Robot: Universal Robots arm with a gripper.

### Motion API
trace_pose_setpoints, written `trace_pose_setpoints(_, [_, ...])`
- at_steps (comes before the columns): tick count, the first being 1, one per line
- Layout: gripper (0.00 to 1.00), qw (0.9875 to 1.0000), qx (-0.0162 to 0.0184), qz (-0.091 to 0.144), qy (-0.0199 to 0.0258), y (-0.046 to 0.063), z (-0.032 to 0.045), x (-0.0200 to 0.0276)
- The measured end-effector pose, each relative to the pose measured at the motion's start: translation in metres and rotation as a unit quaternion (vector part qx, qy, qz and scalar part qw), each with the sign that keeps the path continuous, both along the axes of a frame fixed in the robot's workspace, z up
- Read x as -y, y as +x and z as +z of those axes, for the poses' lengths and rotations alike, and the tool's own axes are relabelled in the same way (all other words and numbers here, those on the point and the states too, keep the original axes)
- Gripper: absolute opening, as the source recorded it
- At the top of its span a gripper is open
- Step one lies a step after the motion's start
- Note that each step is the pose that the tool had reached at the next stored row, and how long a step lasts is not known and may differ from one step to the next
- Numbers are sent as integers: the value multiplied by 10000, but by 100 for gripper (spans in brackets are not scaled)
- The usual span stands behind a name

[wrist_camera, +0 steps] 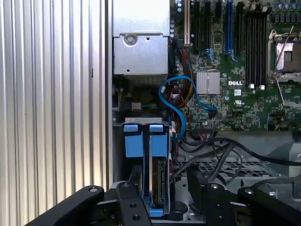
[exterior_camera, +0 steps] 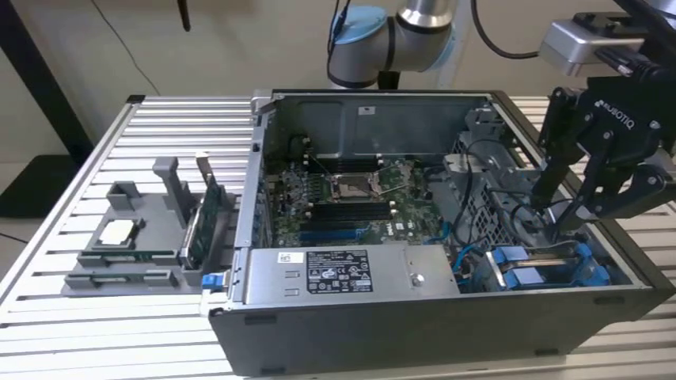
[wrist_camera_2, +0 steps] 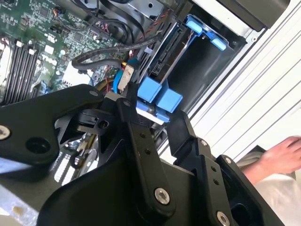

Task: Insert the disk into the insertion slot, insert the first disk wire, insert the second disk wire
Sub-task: 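Insert the disk into the insertion slot, then insert the first disk wire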

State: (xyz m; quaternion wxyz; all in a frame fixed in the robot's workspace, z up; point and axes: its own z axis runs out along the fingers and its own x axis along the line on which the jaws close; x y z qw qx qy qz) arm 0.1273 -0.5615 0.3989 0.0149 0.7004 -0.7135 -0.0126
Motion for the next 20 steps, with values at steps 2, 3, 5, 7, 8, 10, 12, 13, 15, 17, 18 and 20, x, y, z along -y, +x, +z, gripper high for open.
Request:
trace_pose_setpoints(2, [53, 10000, 0, 0, 0, 0, 24, -8])
trace_pose_setpoints(3, [53, 10000, 0, 0, 1, 0, 27, -14])
trace_pose_setpoints(5, [53, 10000, 0, 0, 0, 0, 28, -32])
trace_pose_setpoints(7, [53, 10000, 0, 0, 0, 0, 28, -61])
trace_pose_setpoints(8, [53, 10000, 0, 0, 0, 0, 28, -77])
trace_pose_setpoints(10, [53, 10000, 0, 0, 0, 0, 28, -110])
trace_pose_setpoints(12, [53, 10000, 0, 0, 0, 0, 28, -143])
trace_pose_setpoints(13, [53, 10000, 0, 0, 0, 0, 29, -158])
trace_pose_setpoints(15, [53, 10000, 0, 0, 0, 0, 28, -187])
trace_pose_setpoints(17, [53, 10000, 0, -1, 0, 2, 24, -199])
trace_pose_setpoints(18, [53, 10000, 0, 0, 1, 6, 16, -203])
trace_pose_setpoints(20, [53, 10000, 2, 0, 2, 10, -10, -205])
